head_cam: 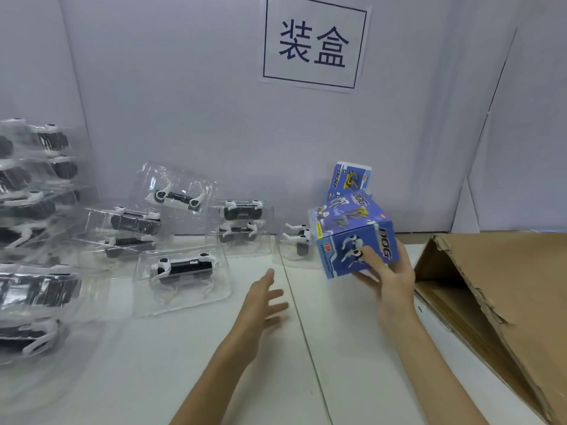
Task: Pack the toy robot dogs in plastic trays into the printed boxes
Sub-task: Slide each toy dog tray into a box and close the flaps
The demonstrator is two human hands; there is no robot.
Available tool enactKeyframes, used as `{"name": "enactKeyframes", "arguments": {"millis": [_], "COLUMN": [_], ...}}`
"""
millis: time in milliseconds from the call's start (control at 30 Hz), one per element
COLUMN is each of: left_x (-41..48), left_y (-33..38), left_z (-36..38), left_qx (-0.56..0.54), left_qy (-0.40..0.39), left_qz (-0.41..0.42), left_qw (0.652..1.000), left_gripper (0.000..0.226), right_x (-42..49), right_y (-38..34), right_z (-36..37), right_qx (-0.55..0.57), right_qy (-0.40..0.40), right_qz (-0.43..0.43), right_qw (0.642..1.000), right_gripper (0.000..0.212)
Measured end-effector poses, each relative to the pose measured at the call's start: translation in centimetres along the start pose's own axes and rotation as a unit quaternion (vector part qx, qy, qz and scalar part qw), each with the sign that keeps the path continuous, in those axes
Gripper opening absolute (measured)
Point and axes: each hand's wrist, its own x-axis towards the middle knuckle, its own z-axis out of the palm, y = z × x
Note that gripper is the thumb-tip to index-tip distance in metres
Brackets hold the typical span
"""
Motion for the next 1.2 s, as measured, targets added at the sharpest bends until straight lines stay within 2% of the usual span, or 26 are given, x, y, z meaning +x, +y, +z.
{"name": "enactKeyframes", "arguments": {"millis": [67,133,167,233,300,367,467,567,700,833,933,1033,1133,1200], "left_x": [0.0,-0.1,-0.2,-0.2,-0.3,-0.3,-0.5,-0.9,-1.5,-1.5,-1.3,-1.0,-0.8,-1.0], "left_y": [0.5,0.6,0.7,0.9,1.1,1.0,0.9,1.0,1.4,1.3,1.6,2.5,4.1,5.8], "left_z": [-0.2,-0.2,-0.3,-0.6,-1.2,-1.7,-1.5,-1.0,-1.0,-0.6,-1.1,-2.6,-4.3,-5.5], "left_qx": [-0.121,-0.165,-0.176,-0.216,-0.248,-0.261,-0.252,-0.222,-0.150,-0.125,-0.205,-0.304,-0.323,-0.294], "left_qy": [-0.060,-0.115,-0.138,-0.173,-0.184,-0.187,-0.186,-0.196,-0.207,-0.150,-0.124,-0.080,-0.040,-0.036], "left_qz": [-0.038,-0.035,-0.024,0.010,0.053,0.089,0.101,0.083,0.104,0.113,0.120,0.145,0.189,0.224], "left_qw": [0.990,0.979,0.974,0.961,0.950,0.943,0.944,0.952,0.961,0.974,0.963,0.938,0.926,0.928], "left_gripper": [0.055,0.067,0.076,0.089,0.091,0.087,0.082,0.093,0.112,0.083,0.051,0.047,0.051,0.051], "right_x": [-0.7,-1.8,-2.3,-2.9,-3.1,-3.0,-3.4,-3.9,-3.9,-3.8,-3.7,-2.9,-2.5,-2.6], "right_y": [0.1,0.6,0.8,1.0,1.0,0.9,1.3,2.1,2.3,2.8,3.9,4.8,5.3,6.6], "right_z": [-0.3,-0.2,-0.1,0.5,0.6,0.7,1.2,1.7,1.7,1.6,1.8,3.7,7.2,9.7], "right_qx": [0.116,0.192,0.196,0.154,0.114,0.101,0.008,-0.039,-0.056,-0.133,-0.152,-0.224,-0.307,-0.349], "right_qy": [-0.070,-0.147,-0.188,-0.254,-0.271,-0.268,-0.252,-0.254,-0.258,-0.241,-0.195,-0.204,-0.269,-0.311], "right_qz": [0.083,0.188,0.223,0.248,0.264,0.292,0.313,0.300,0.281,0.238,0.222,0.192,0.135,0.079], "right_qw": [0.987,0.952,0.936,0.922,0.919,0.912,0.916,0.919,0.923,0.931,0.943,0.934,0.903,0.881], "right_gripper": [0.042,0.039,0.041,0.057,0.085,0.082,0.066,0.057,0.054,0.047,0.039,0.015,0.033,0.024]}}
